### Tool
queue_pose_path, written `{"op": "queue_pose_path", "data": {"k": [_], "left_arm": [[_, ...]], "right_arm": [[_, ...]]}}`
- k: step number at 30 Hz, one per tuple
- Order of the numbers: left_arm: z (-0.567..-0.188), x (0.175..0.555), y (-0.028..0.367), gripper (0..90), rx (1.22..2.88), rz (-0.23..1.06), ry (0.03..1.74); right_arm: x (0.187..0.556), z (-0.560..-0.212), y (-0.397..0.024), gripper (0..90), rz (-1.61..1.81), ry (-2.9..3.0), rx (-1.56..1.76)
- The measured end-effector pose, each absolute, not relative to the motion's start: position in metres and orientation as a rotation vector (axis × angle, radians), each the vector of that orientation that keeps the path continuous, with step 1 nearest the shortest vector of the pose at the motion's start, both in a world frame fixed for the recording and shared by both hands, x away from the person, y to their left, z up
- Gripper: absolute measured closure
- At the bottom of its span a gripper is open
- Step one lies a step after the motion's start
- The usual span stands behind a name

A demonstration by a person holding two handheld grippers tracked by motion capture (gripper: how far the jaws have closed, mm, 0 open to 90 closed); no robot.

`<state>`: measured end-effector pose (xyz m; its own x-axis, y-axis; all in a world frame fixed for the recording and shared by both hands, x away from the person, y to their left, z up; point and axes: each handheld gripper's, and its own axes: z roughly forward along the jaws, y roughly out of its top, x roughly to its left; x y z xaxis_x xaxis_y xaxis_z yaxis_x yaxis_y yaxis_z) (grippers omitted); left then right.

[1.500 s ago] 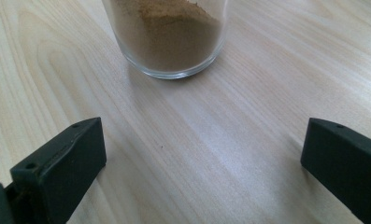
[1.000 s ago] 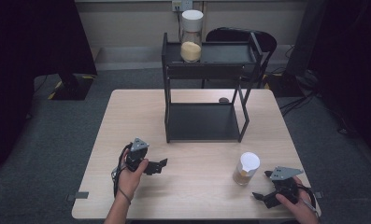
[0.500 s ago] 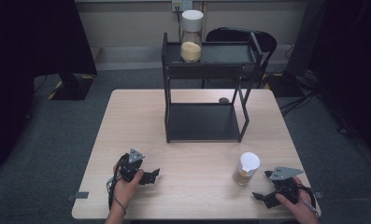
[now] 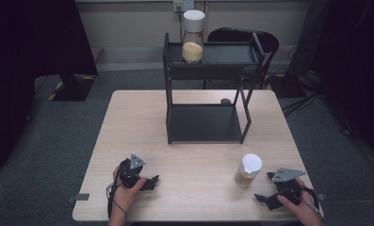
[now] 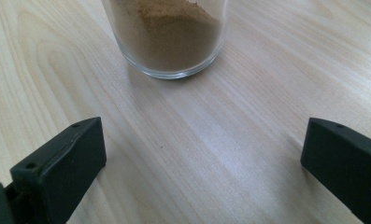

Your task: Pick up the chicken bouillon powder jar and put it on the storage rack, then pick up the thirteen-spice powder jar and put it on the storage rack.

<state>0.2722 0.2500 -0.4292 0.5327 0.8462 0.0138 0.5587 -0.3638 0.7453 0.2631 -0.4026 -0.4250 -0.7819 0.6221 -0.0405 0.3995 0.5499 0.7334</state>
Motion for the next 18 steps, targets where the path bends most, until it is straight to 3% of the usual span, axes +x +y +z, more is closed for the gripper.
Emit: {"op": "queue_pose_path", "data": {"k": [18], "left_arm": [[-0.4297,0.2716,0.2482,0.0,2.06,0.529,1.147]], "right_arm": [[0.2697,-0.416,-0.3946,1.8,1.028,2.51,0.863]]}}
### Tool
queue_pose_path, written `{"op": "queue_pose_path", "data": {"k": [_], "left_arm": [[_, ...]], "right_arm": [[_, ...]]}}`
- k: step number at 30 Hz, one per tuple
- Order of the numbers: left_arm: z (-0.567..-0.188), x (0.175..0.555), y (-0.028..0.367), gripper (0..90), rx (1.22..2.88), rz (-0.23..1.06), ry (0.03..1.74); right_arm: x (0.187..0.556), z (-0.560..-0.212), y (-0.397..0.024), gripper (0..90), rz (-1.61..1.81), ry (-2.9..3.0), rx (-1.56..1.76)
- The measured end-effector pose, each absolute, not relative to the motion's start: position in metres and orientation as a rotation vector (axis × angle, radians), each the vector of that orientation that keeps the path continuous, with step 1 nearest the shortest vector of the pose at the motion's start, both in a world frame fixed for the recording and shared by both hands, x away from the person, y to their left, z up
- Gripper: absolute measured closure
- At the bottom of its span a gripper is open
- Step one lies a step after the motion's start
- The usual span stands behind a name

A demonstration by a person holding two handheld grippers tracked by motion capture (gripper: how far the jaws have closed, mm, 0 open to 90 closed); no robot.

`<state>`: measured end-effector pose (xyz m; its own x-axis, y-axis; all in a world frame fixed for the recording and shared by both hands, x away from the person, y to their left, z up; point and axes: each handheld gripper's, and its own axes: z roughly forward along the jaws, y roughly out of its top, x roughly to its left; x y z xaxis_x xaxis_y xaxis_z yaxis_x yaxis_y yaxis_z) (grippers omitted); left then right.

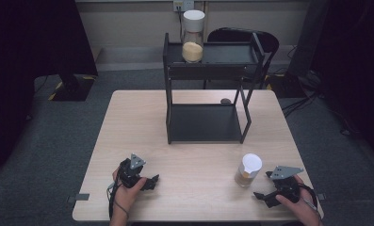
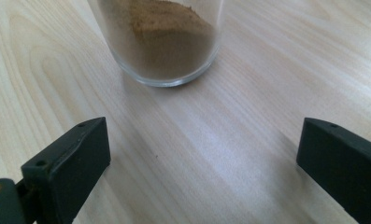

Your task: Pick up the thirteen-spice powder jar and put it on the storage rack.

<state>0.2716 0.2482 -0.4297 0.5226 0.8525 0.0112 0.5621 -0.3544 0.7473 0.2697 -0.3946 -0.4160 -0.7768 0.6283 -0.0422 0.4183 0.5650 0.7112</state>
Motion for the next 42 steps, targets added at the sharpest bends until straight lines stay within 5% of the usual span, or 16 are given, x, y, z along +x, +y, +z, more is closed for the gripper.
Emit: {"op": "queue_pose_path", "data": {"k": [19,30,42], "left_arm": [[-0.43,0.272,0.248,0.0,2.06,0.529,1.146],[-0.43,0.272,0.248,0.0,2.06,0.529,1.146],[-0.43,0.272,0.248,0.0,2.06,0.529,1.146]], "right_arm": [[0.282,-0.408,-0.38,3.0,1.25,2.445,0.813],[0.291,-0.419,-0.375,28.7,1.378,2.387,0.768],[0.296,-0.409,-0.366,30.6,1.332,2.392,0.746]]}}
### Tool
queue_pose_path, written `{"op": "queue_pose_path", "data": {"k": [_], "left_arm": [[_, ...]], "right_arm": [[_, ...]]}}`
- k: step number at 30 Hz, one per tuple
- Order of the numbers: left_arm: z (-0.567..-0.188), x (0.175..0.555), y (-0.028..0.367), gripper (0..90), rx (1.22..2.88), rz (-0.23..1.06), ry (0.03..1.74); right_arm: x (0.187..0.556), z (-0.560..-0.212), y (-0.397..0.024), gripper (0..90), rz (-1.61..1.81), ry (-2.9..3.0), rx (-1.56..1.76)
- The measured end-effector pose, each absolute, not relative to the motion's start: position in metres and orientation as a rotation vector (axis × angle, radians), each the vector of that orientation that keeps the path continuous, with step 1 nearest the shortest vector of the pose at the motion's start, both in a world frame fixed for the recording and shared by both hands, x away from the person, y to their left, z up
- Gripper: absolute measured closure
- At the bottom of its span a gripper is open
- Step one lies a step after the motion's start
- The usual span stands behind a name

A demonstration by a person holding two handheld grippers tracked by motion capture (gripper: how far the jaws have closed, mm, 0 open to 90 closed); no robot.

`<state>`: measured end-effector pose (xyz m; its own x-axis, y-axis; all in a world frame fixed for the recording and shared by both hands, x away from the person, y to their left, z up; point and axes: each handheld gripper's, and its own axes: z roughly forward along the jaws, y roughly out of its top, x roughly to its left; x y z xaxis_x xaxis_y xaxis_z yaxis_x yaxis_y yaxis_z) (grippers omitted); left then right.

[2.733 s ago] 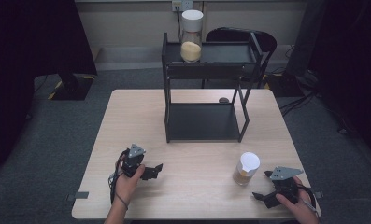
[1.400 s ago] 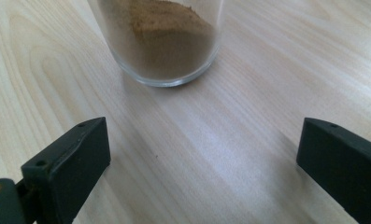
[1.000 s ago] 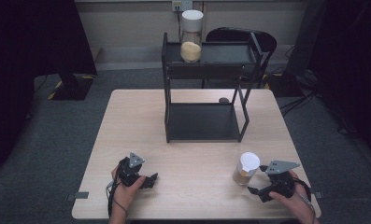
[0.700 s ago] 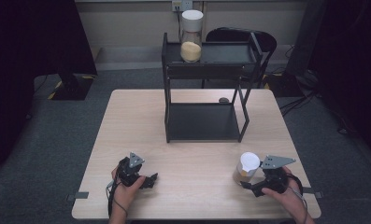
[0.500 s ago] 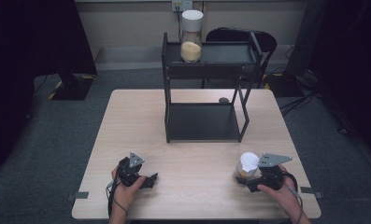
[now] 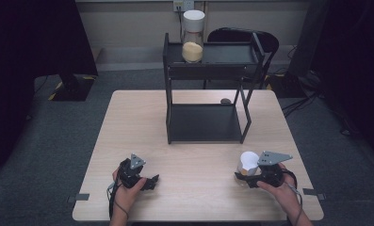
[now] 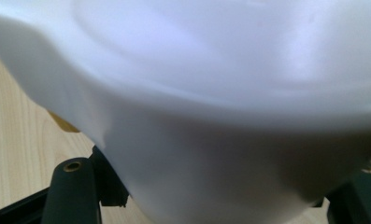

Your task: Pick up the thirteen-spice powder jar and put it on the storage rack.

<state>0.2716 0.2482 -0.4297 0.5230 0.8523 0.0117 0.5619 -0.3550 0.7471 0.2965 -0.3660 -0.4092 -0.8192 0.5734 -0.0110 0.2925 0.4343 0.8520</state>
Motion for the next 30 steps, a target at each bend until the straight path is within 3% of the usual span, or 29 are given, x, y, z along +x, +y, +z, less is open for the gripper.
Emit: {"op": "queue_pose_path", "data": {"k": [30], "left_arm": [[-0.43,0.272,0.248,0.0,2.06,0.529,1.146]], "right_arm": [[0.366,-0.329,-0.318,30.6,1.338,2.381,0.765]]}}
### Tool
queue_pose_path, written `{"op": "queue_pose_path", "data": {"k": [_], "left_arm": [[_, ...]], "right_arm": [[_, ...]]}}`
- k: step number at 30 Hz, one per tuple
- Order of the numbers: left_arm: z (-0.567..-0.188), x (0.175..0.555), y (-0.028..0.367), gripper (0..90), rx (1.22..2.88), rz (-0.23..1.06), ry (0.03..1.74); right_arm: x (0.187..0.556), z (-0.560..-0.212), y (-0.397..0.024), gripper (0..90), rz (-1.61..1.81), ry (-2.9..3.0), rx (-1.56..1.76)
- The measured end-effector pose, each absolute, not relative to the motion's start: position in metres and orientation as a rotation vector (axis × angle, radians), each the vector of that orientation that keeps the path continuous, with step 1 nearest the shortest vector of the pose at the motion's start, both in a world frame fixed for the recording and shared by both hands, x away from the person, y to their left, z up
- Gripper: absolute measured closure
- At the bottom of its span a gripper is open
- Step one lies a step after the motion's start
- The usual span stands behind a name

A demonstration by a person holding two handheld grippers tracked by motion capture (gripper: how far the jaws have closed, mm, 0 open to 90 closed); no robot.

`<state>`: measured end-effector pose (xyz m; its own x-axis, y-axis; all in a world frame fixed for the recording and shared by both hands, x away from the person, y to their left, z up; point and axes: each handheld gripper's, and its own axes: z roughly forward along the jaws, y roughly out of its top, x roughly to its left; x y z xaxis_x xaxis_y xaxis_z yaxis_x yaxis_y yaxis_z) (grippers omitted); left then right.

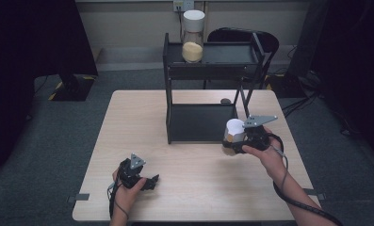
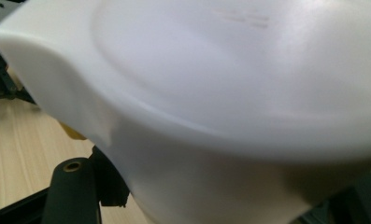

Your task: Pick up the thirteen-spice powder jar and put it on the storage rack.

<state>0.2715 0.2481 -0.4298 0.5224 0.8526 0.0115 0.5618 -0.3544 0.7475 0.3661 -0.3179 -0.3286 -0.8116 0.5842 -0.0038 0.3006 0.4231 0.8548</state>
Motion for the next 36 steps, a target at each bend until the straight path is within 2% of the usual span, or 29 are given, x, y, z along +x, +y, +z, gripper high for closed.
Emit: {"op": "queue_pose_path", "data": {"k": [18,36], "left_arm": [[-0.43,0.272,0.248,0.0,2.06,0.529,1.146],[-0.43,0.272,0.248,0.0,2.06,0.529,1.146]], "right_arm": [[0.4,-0.288,-0.304,30.5,1.334,2.383,0.786],[0.418,-0.24,-0.294,30.5,1.334,2.356,0.771]]}}
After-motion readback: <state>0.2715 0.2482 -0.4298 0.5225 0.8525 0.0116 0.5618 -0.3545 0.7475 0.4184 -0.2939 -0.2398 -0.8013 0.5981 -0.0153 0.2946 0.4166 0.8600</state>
